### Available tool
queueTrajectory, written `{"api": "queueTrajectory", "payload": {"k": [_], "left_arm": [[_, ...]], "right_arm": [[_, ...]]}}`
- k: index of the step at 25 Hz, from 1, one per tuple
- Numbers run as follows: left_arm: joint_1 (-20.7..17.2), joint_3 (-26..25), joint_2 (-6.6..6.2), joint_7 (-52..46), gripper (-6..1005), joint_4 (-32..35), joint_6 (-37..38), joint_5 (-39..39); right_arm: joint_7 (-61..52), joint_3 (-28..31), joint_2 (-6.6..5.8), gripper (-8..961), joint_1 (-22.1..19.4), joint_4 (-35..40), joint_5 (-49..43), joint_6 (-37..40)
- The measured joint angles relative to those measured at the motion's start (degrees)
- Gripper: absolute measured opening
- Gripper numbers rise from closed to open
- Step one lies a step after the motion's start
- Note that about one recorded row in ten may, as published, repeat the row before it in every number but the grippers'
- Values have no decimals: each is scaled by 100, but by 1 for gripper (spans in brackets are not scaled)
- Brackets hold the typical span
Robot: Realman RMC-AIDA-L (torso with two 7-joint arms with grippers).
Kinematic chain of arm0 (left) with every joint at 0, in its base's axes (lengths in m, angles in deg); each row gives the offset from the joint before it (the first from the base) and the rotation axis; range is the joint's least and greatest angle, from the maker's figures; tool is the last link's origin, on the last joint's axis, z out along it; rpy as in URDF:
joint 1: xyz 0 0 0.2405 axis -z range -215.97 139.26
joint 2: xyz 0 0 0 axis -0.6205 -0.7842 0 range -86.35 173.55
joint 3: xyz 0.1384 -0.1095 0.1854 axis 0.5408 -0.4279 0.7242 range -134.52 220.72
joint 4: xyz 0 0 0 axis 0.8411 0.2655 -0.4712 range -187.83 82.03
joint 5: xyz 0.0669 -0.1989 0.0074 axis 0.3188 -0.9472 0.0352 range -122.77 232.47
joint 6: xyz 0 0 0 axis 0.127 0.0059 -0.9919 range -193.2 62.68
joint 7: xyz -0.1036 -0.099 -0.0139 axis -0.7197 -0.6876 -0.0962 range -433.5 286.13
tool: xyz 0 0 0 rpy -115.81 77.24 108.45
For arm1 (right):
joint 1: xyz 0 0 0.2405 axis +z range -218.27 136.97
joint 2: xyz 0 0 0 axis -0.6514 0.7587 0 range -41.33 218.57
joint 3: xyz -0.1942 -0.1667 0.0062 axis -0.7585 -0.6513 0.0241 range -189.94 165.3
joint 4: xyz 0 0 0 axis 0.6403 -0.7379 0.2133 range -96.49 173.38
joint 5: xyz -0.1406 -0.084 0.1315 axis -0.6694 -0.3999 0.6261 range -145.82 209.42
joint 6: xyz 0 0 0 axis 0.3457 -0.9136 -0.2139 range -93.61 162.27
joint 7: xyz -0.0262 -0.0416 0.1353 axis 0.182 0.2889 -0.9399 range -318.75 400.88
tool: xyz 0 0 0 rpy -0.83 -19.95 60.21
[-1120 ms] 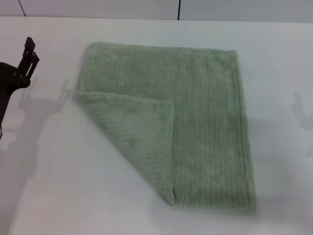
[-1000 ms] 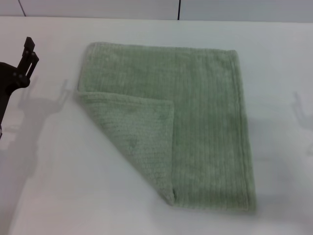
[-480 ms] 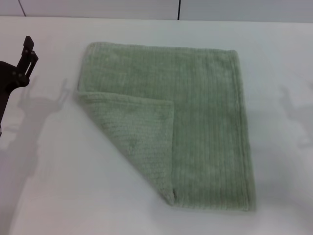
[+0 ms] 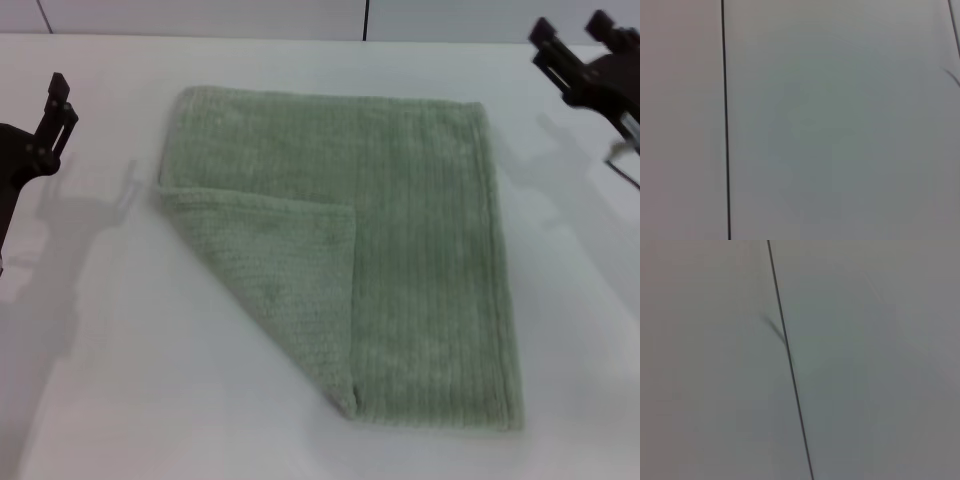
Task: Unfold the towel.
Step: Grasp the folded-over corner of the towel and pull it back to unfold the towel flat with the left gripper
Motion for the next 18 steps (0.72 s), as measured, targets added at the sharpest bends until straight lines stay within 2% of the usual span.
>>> {"api": "queueTrajectory", "payload": {"k": [1, 2, 3, 5, 6, 7, 9, 10, 11, 12, 13, 16, 18], "left_arm": [[1, -8, 0, 1, 790, 4, -1, 0], [1, -8, 0, 1, 789, 4, -1, 0], [0, -8, 0, 1, 789, 4, 0, 1], [1, -8, 0, 2, 789, 4, 0, -1], [10, -8, -3, 3, 789, 1, -3, 1], [10, -8, -3, 3, 788, 1, -3, 1], [24, -8, -6, 3, 788, 0, -6, 1], [32, -8, -7, 3, 788, -1, -7, 1], [62, -8, -8, 3, 787, 1, -28, 0], [62, -8, -8, 3, 787, 1, -28, 0], [80, -8, -8, 3, 787, 2, -45, 1], [145, 42, -11, -21, 786, -40, -109, 11], [146, 67, -18, -39, 786, -93, -143, 26]], "right_arm": [[0, 371, -103, 733, 3, -694, -211, -1236], [0, 371, -103, 724, 3, -694, -211, -1236], [13, 577, -116, 716, 2, -1035, -399, -1873], [30, 1015, -51, 698, -14, -1703, -820, -3132], [44, 1530, 138, 689, -5, -2258, -1063, -4463], [44, 1530, 138, 681, -5, -2258, -1063, -4463], [134, 2213, 426, 652, 113, -2599, -1195, -5929], [231, 2498, 553, 633, 214, -2613, -1198, -6380], [660, 3262, 850, 613, 582, -2514, -1107, -7547], [660, 3262, 850, 593, 582, -2514, -1107, -7547], [971, 3680, 988, 574, 823, -2369, -996, -8146], [2058, 4841, 1293, 515, 1595, -1677, -742, -9453], [2154, 4924, 1317, 476, 1697, -1581, -733, -9528]]}}
